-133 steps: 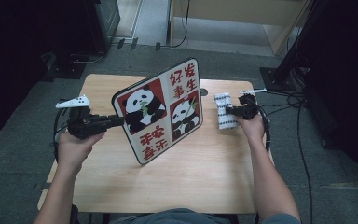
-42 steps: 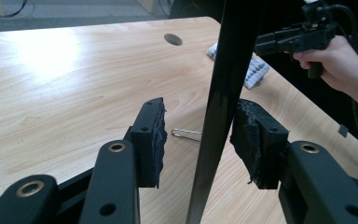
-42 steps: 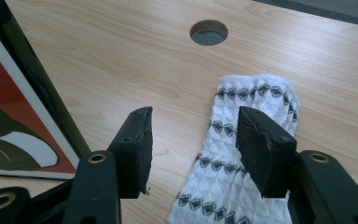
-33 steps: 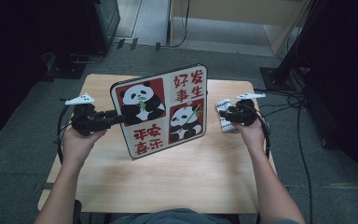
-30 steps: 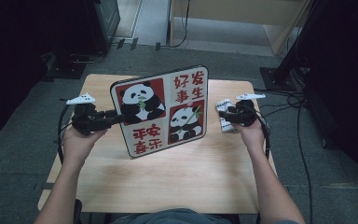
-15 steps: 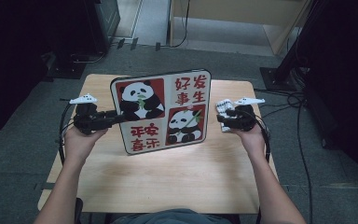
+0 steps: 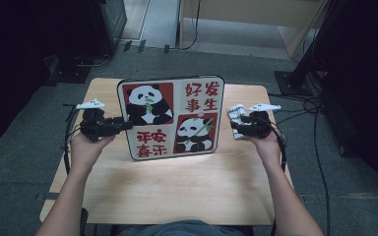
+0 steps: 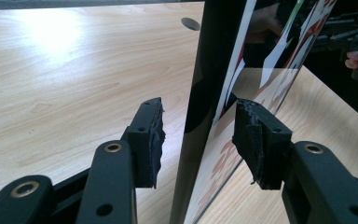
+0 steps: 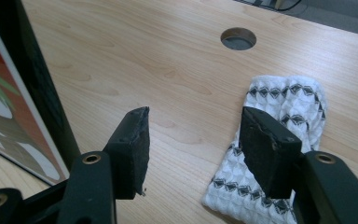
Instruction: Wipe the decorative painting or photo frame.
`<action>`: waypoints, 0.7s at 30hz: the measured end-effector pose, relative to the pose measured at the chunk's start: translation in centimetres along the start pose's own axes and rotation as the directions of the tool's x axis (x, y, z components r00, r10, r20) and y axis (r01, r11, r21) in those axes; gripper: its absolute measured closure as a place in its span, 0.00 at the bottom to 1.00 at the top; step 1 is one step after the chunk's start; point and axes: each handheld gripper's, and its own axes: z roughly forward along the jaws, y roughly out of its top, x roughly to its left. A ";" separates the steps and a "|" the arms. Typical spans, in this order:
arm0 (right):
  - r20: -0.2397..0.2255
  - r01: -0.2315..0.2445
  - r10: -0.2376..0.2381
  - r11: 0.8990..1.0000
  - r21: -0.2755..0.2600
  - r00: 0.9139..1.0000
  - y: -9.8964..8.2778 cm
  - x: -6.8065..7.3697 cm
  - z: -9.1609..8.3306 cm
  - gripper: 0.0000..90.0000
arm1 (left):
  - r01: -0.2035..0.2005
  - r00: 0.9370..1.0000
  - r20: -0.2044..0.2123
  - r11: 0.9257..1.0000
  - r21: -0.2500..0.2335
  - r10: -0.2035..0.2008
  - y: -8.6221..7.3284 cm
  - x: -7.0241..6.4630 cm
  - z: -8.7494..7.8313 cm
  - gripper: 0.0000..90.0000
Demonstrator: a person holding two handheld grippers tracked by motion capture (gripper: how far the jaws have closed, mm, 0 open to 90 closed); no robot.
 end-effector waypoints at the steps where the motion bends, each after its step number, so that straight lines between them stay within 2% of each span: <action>1: 0.002 0.001 -0.001 1.000 -0.003 1.000 0.0 -0.1 0.0 0.49 | 0.003 1.000 -0.002 1.000 -0.003 -0.003 0.0 0.1 0.0 0.58; 14: 0.002 0.002 -0.002 1.000 0.015 1.000 -0.1 -0.1 0.3 0.48 | -0.005 1.000 -0.010 1.000 -0.008 0.005 -0.3 0.0 0.0 0.51; 17: 0.002 -0.006 0.006 1.000 0.016 1.000 -0.1 -0.3 0.2 0.48 | -0.021 1.000 -0.010 1.000 -0.014 0.021 -0.4 -0.1 -0.4 0.50; 21: 0.005 -0.017 0.016 1.000 0.016 1.000 -0.1 -0.5 0.2 0.47 | -0.019 1.000 -0.015 0.999 -0.036 0.019 -0.5 0.0 -1.1 0.48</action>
